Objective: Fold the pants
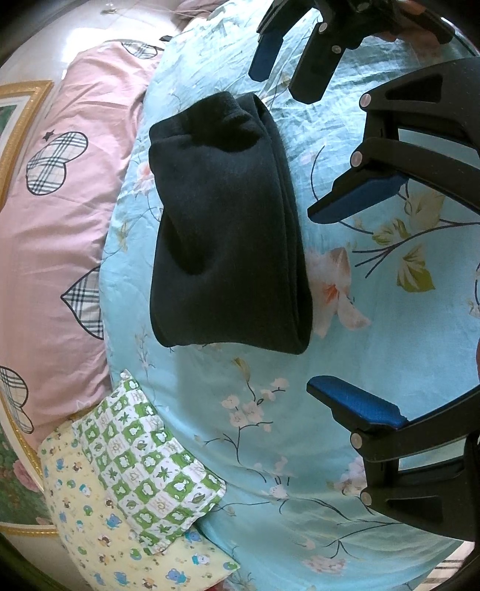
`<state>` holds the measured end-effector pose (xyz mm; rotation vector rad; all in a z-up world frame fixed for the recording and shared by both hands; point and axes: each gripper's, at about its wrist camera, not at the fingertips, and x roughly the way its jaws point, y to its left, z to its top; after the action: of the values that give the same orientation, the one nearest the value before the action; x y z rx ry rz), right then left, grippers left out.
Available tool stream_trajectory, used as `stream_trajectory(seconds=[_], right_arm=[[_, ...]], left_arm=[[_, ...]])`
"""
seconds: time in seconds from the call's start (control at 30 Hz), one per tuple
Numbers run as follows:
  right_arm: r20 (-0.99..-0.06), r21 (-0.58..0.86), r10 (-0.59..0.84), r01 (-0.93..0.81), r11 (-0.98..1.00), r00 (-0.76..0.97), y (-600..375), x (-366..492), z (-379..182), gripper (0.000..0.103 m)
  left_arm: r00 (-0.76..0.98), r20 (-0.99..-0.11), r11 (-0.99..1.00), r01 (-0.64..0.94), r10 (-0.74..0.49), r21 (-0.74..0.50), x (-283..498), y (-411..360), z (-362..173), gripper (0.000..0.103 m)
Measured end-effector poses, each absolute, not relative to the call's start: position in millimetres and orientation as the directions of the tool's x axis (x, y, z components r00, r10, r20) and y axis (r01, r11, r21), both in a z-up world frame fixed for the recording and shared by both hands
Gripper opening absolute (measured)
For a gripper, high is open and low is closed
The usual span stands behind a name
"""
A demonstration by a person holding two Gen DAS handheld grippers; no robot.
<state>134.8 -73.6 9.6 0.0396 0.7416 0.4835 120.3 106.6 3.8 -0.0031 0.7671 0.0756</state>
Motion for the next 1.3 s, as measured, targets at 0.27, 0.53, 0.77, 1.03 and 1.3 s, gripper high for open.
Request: stream_trajectory(seconds=[0.27, 0.53, 0.77, 1.03, 1.3], right_arm=[[-0.634, 0.209, 0.443, -0.412, 0.887, 0.634, -74.4, 137.0, 11.5, 0.099], [-0.63, 0.211, 0.447, -0.414, 0.885, 0.635, -73.0, 138.3, 13.5, 0.099], [-0.624, 0.213, 0.45, -0.415, 0.884, 0.639, -70.5, 141.4, 17.9, 0.099], [-0.617, 0.216, 0.455, -0.417, 0.883, 0.642, -70.9, 142.3, 21.3, 0.099], [-0.61, 0.211, 0.46, -0.427, 0.879, 0.645, -68.9, 142.1, 26.1, 0.099]], left_arm=[[0.717, -0.694, 0.997, -0.068, 0.067, 0.026, 120.9, 106.3, 4.3, 0.085], [0.719, -0.693, 0.998, -0.064, 0.063, 0.025, 123.4, 106.8, 5.3, 0.085], [0.724, -0.687, 0.998, -0.062, 0.064, 0.027, 126.4, 107.2, 8.5, 0.085], [0.729, -0.681, 0.998, -0.065, 0.065, 0.025, 126.0, 107.6, 12.5, 0.085], [0.736, -0.674, 0.998, -0.062, 0.068, 0.034, 127.0, 105.6, 17.3, 0.085]])
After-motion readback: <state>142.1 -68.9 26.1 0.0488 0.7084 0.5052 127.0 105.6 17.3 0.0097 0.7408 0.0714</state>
